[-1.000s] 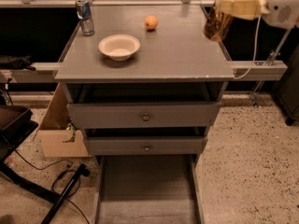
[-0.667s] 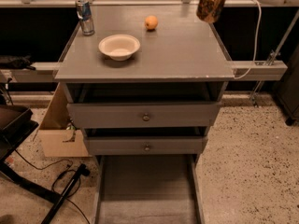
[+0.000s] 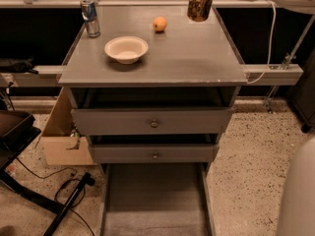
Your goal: Pick orange can from bottom drawer and place on counter
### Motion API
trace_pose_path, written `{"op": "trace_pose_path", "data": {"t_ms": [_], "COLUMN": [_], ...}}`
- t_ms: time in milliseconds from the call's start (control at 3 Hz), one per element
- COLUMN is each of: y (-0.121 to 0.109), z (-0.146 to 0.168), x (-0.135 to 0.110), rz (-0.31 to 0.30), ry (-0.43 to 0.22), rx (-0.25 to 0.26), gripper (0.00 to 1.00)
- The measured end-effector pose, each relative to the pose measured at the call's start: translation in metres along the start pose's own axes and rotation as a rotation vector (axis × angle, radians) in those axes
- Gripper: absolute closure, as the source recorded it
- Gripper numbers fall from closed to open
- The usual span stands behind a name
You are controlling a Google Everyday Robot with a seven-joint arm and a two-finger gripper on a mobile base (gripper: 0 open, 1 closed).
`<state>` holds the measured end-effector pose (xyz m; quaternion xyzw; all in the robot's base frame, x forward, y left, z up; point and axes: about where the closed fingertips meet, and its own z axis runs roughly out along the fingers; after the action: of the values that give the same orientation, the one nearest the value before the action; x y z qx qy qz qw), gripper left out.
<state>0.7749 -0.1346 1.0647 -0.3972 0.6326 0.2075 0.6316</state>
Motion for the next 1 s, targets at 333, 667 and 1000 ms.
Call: {"op": "trace_pose_path", "data": {"t_ms": [333,667,1000], "y": [-0.012,-0.021,-0.028], "z": [0.027,0.038,0.036], "x": [0.033,0.084,0.139], "rz": [0.017,0.052,0.12], "ry": [0.056,0.128,0.177], "rx": [-0.004,0.006,0.027], "gripper": [1.0,1.0,1.0]}}
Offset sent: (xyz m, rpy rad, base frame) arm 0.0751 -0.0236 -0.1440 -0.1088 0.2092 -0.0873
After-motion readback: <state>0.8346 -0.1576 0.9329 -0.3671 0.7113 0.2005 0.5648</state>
